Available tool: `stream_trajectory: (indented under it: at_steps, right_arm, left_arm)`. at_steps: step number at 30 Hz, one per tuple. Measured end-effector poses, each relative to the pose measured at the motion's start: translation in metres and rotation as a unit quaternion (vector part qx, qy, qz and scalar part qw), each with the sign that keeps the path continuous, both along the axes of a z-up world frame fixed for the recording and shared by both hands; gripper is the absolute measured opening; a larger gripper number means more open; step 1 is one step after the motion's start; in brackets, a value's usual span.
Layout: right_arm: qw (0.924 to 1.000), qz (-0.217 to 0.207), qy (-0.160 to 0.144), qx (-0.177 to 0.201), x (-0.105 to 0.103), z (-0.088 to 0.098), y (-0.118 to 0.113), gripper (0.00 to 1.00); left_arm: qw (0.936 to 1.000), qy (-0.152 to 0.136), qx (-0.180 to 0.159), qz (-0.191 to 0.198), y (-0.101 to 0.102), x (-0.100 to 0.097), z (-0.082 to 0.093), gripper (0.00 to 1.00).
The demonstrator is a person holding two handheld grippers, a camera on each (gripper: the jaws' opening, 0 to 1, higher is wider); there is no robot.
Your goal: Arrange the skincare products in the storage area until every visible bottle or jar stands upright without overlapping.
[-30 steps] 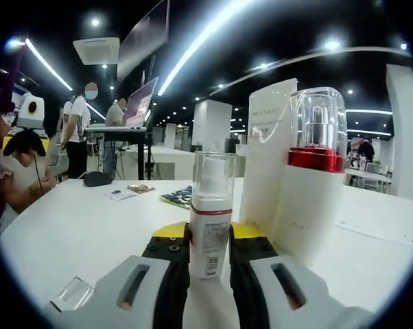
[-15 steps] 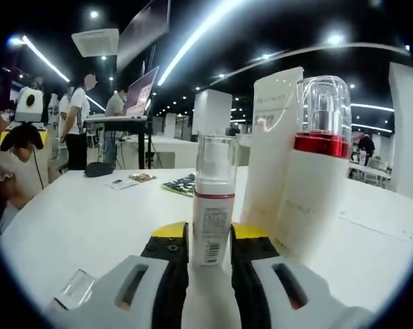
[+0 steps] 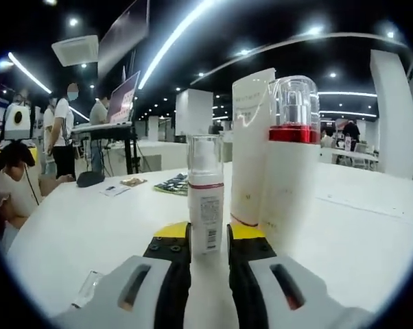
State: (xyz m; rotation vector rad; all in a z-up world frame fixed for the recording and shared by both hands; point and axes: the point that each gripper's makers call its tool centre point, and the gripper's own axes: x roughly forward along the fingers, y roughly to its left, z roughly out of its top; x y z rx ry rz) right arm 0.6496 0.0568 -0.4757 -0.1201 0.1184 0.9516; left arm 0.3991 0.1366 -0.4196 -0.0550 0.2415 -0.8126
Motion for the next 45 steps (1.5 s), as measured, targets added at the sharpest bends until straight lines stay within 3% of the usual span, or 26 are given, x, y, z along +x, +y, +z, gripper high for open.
stream_trajectory:
  at_steps: [6,11,12,16,18,23,30,35,40,45]
  right_arm:
    - [0.9996,-0.025,0.014,0.007,0.003,-0.001,-0.008,0.14]
    - [0.9977,-0.025,0.047,0.04,-0.007,0.002,-0.009,0.14]
    - [0.9952,-0.022,0.079,0.053,-0.013,0.0,-0.008,0.14]
    - [0.9923,-0.033,0.099,0.067,-0.013,0.005,-0.009,0.26]
    - [0.9903,-0.063,0.117,0.039,-0.01,0.0,-0.013,0.3]
    - [0.9907,-0.1,0.092,0.001,-0.002,0.016,-0.006,0.31]
    - [0.986,-0.129,0.103,-0.024,-0.003,0.021,0.011,0.33]
    - [0.9791,-0.159,0.126,-0.006,0.007,0.019,0.013,0.31]
    - [0.9762,-0.182,0.114,-0.029,0.01,0.015,0.01,0.2]
    - [0.9733,-0.198,0.116,-0.007,0.011,0.017,0.003,0.18]
  left_arm:
    - [1.0,-0.002,-0.001,0.001,0.001,0.0,0.001,0.54]
    - [1.0,-0.001,-0.003,0.002,0.002,-0.001,0.001,0.53]
    - [1.0,0.0,-0.004,0.001,0.001,-0.001,0.0,0.53]
    - [1.0,0.001,-0.001,-0.003,-0.001,-0.001,-0.001,0.53]
    - [1.0,0.001,-0.003,-0.004,-0.002,-0.001,-0.001,0.53]
    - [1.0,-0.001,-0.004,-0.006,-0.003,0.001,0.001,0.53]
    - [1.0,-0.001,-0.007,-0.006,-0.001,-0.001,-0.001,0.53]
    - [1.0,0.002,-0.009,-0.002,0.004,-0.003,-0.003,0.53]
    - [0.9999,0.002,-0.011,0.004,0.009,-0.004,-0.004,0.53]
    - [0.9998,0.005,-0.014,0.009,0.012,-0.005,-0.005,0.53]
